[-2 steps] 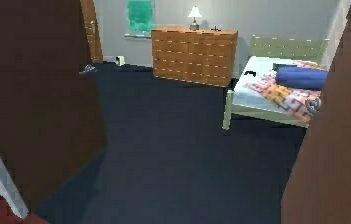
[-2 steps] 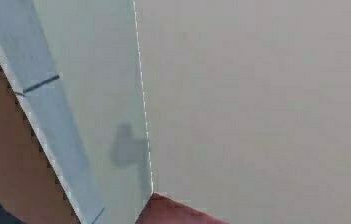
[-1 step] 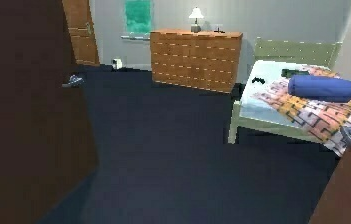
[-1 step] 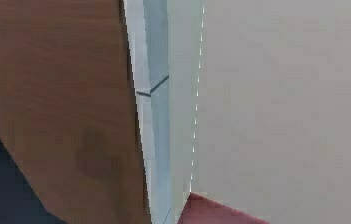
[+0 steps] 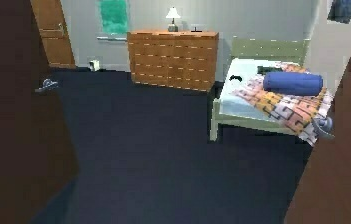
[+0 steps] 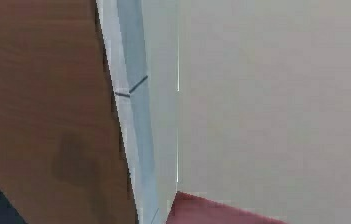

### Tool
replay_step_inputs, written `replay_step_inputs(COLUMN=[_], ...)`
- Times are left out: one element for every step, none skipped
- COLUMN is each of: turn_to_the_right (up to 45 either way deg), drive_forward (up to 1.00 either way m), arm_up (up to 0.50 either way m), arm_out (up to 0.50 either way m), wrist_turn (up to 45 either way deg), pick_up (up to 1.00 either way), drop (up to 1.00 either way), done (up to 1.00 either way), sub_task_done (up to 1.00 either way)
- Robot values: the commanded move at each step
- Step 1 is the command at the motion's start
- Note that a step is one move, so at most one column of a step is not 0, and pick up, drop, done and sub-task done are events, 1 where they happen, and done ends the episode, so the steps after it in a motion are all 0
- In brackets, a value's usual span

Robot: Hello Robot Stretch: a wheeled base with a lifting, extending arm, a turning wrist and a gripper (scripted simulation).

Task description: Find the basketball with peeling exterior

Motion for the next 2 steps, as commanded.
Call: replay_step_inputs(turn_to_the_right=[0.0, 0.0], drive_forward=[1.0, 0.55], arm_up=[0.0, 0.0], arm_out=[0.0, 0.0], wrist_turn=[0.0, 0.0], pick_up=[0.0, 0.0], drop=[0.0, 0.0], done=[0.0, 0.0], sub_task_done=[0.0, 0.0])
